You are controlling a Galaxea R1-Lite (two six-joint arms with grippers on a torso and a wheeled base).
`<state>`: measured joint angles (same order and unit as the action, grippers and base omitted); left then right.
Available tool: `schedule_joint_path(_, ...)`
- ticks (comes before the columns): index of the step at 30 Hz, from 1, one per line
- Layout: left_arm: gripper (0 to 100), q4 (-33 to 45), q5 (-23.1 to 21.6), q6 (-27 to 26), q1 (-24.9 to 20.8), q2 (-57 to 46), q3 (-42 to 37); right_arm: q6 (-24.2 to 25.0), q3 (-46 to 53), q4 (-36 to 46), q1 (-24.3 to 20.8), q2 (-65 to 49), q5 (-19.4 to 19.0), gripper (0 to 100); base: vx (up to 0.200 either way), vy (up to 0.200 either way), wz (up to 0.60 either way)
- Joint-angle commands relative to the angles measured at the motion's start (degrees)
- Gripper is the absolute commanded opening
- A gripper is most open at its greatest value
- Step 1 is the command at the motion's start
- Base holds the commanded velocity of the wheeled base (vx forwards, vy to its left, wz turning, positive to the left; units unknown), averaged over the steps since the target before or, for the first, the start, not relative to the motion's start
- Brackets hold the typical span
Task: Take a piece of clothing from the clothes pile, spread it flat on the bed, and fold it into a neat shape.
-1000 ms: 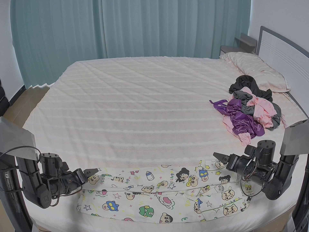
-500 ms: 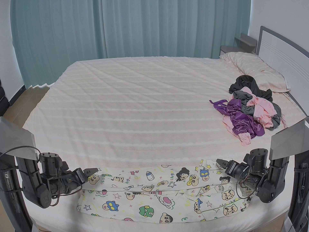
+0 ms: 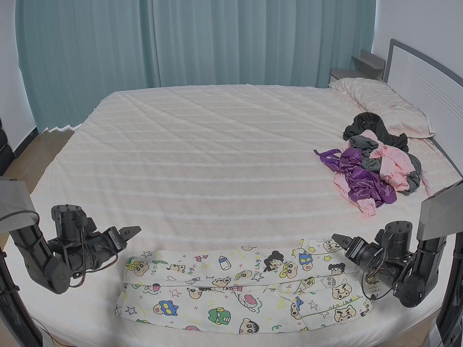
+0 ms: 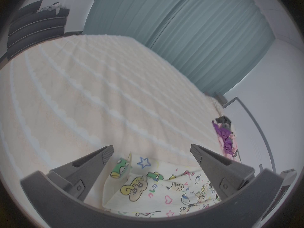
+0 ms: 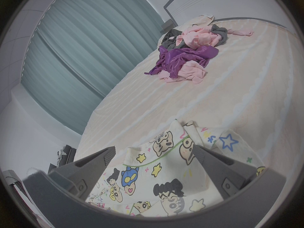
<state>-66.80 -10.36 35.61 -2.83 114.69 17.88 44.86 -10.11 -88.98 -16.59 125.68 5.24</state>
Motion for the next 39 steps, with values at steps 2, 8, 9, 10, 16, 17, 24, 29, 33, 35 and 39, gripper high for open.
schedule_joint_path(2, 100, 36.7, -0.7, -0.8, -1.4, -7.1, 20.2, 2.2, 2.8, -0.4, -1.1, -0.1, 0.3, 100, 0.0, 0.0, 0.0)
schedule_joint_path(8, 100, 41.9, -4.0, -1.7, -1.9, -4.3, 21.2, 2.1, 3.3, -0.4, -2.3, -0.2, 0.5, 100, 0.0, 0.0, 0.0)
schedule_joint_path(9, 100, 41.9, -4.3, -1.7, -1.9, -4.1, 21.1, 2.1, 3.3, -0.4, -2.6, -0.1, 0.5, 100, 0.0, 0.0, 0.0)
schedule_joint_path(10, 100, 41.9, -5.5, -1.7, -1.9, -3.9, 21.1, 2.1, 3.8, -0.4, -2.8, -0.1, 0.5, 100, 0.0, 0.0, 0.0)
schedule_joint_path(16, 100, 42.2, -7.5, -4.3, -2.3, -3.8, 19.4, 2.1, 4.2, -0.4, -3.5, 0.4, 1.0, 100, 0.0, 0.0, 0.0)
schedule_joint_path(17, 100, 42.2, -7.5, -4.7, -2.3, -3.7, 19.1, 2.1, 4.2, -0.4, -3.5, 0.4, 1.0, 100, 0.0, 0.0, 0.0)
schedule_joint_path(24, 100, 42.2, -6.8, -9.1, -2.5, -1.8, 17.8, 2.1, 4.1, -0.4, -3.6, 0.4, 1.0, 100, 0.0, 0.0, 0.0)
schedule_joint_path(29, 100, 42.1, -6.9, -12.1, -2.4, -0.6, 16.9, 2.0, 4.3, -0.4, -4.7, 1.0, 1.0, 100, 0.0, 0.0, 0.0)
schedule_joint_path(33, 100, 42.1, -6.9, -12.8, -2.4, -0.2, 16.7, 2.0, 4.0, -0.4, -4.9, 1.0, 1.1, 100, 0.0, 0.0, 0.0)
schedule_joint_path(35, 100, 41.9, -7.0, -12.9, -2.4, 0.4, 16.7, 2.0, 4.0, -0.4, -5.2, 0.8, 1.5, 100, 0.0, 0.0, 0.0)
schedule_joint_path(39, 100, 41.8, -7.1, -12.8, -2.5, 1.0, 16.7, 1.9, 4.0, -0.4, -5.6, 1.1, 1.9, 100, 0.0, 0.0, 0.0)
